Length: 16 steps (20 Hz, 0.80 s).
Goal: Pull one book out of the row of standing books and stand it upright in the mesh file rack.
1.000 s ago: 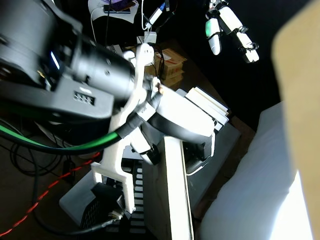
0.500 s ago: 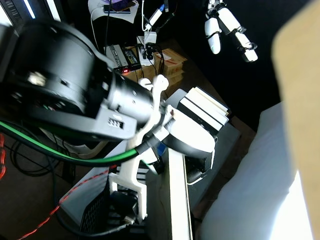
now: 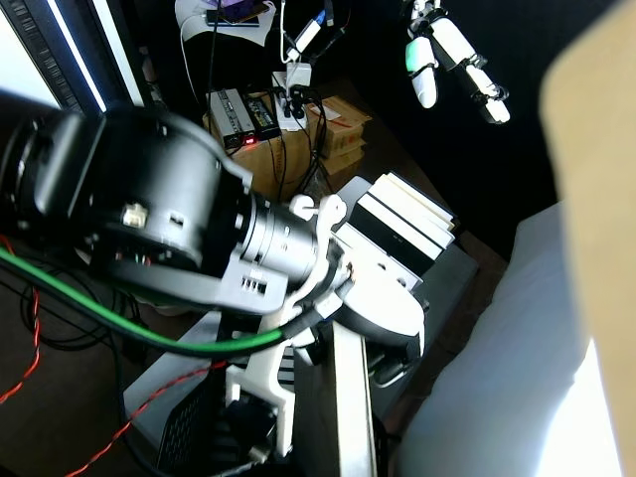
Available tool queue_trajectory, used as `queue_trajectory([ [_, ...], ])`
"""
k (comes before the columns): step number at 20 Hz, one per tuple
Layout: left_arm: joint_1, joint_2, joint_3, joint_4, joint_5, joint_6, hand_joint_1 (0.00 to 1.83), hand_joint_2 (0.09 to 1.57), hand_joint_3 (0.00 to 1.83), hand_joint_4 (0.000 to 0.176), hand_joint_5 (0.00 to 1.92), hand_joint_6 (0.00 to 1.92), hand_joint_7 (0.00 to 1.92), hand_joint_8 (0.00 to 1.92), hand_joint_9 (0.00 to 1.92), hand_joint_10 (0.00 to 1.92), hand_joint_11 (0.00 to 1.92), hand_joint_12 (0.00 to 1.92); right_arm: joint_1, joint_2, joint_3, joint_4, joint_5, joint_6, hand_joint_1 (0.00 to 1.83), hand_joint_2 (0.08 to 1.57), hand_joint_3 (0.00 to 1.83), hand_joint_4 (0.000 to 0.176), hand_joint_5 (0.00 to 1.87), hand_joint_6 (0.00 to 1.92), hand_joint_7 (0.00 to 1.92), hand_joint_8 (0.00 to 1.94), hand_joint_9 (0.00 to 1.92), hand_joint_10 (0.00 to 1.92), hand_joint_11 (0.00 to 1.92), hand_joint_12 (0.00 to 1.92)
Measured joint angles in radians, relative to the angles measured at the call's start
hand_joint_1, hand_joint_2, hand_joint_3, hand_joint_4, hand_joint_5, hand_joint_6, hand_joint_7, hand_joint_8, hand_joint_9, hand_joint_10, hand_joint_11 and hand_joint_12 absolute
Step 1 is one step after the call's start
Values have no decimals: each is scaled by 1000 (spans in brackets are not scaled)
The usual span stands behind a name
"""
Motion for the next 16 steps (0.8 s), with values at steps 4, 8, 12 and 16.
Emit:
queue_trajectory([
  [4,24,-7,5,-21,-13,-6,314,1424,0,44,32,3,0,0,0,0,0,0,-21,-6,13,0,-3,12,1110,1130,0,0,317,150,294,7,228,265,0,906],
  [8,37,-7,5,-44,-27,-8,344,1422,0,45,48,5,0,0,0,0,0,0,-22,-7,14,0,-11,12,945,1172,6,10,169,1,97,0,135,77,0,654],
  [12,37,-13,5,-47,-36,-9,325,1422,0,50,47,3,0,0,0,0,0,0,-22,3,4,-1,-16,15,746,1177,0,31,21,0,1,0,64,24,0,536],
  [16,37,-13,5,-40,-38,-12,335,1424,0,38,48,2,0,0,0,0,0,0,-27,21,-21,1,-32,39,901,1103,0,22,42,5,0,0,46,5,0,308],
])
